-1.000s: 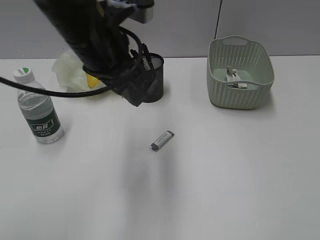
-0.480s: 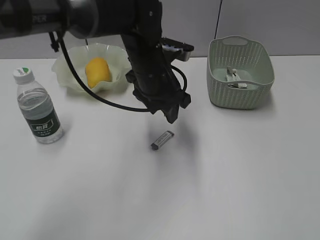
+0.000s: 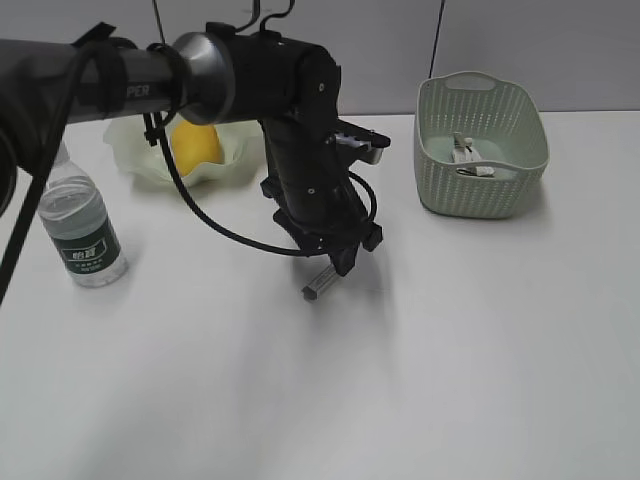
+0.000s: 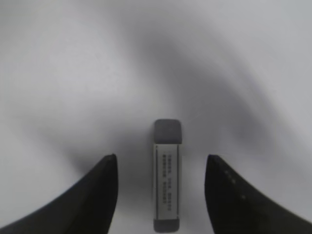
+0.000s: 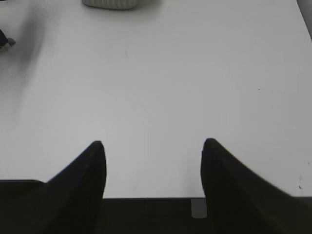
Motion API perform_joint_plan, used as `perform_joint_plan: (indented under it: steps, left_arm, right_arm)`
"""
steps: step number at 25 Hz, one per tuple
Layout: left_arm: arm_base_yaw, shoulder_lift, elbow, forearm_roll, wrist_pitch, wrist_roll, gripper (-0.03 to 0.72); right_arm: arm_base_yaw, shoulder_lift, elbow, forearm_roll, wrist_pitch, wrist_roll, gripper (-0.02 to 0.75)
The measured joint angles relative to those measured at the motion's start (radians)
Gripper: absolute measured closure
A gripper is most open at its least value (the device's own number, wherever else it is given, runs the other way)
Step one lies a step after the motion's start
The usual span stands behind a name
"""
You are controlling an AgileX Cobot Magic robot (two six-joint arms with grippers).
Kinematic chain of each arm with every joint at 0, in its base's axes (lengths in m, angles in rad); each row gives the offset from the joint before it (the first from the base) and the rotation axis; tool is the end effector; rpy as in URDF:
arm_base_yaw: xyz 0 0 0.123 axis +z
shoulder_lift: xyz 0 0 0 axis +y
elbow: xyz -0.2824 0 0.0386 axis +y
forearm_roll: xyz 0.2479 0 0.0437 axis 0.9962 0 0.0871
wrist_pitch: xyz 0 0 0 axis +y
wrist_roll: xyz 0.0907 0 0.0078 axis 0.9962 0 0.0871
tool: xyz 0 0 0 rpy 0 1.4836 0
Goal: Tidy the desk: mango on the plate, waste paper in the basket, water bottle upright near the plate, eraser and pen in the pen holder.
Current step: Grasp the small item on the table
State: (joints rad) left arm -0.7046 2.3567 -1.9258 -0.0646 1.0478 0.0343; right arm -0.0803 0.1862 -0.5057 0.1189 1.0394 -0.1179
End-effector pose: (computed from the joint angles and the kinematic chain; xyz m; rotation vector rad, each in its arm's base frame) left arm 0.3675 -0.3191 0.1420 1.0405 2.7997 -0.1713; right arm 0.0250 0.0073 0.2791 -0.0322 2.1966 0.0354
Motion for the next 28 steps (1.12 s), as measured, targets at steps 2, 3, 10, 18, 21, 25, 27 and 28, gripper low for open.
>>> perform_joint_plan:
  steps: [2,3,10,18,21,25,27,28]
  left_arm:
    - [0.000,0.015,-0.001,0.000,-0.003,0.000,0.252]
    - [0.000,0.023,-0.001,0.000,-0.003,0.000,0.252]
    - [0.000,0.038,-0.001,0.000,-0.037,0.000,0.256]
    - [0.000,0.038,-0.001,0.000,-0.038,0.000,0.463]
    - [0.000,0.038,-0.001,0.000,-0.033,0.000,0.499]
    - [0.000,0.035,-0.001,0.000,0.000,0.000,0.540]
    - [0.000,0.022,-0.001,0.000,0.013,0.000,0.540]
    - [0.000,0.008,-0.001,0.001,0.015,0.000,0.540]
  right_arm:
    - [0.000,-0.023,0.000,0.000,0.000,0.000,0.247]
    - [0.000,-0.039,0.000,0.000,0.001,0.000,0.247]
    - [0.000,-0.137,0.000,0.001,0.001,0.006,0.247]
    - [0.000,-0.143,0.000,-0.009,0.001,0.024,0.247]
    - [0.000,-0.143,0.000,-0.009,0.000,0.027,0.247]
    - [0.000,-0.143,0.000,-0.010,-0.001,0.029,0.247]
    - [0.000,-0.143,0.000,-0.010,0.000,0.030,0.247]
    - [0.000,-0.143,0.000,-0.010,0.000,0.031,0.247]
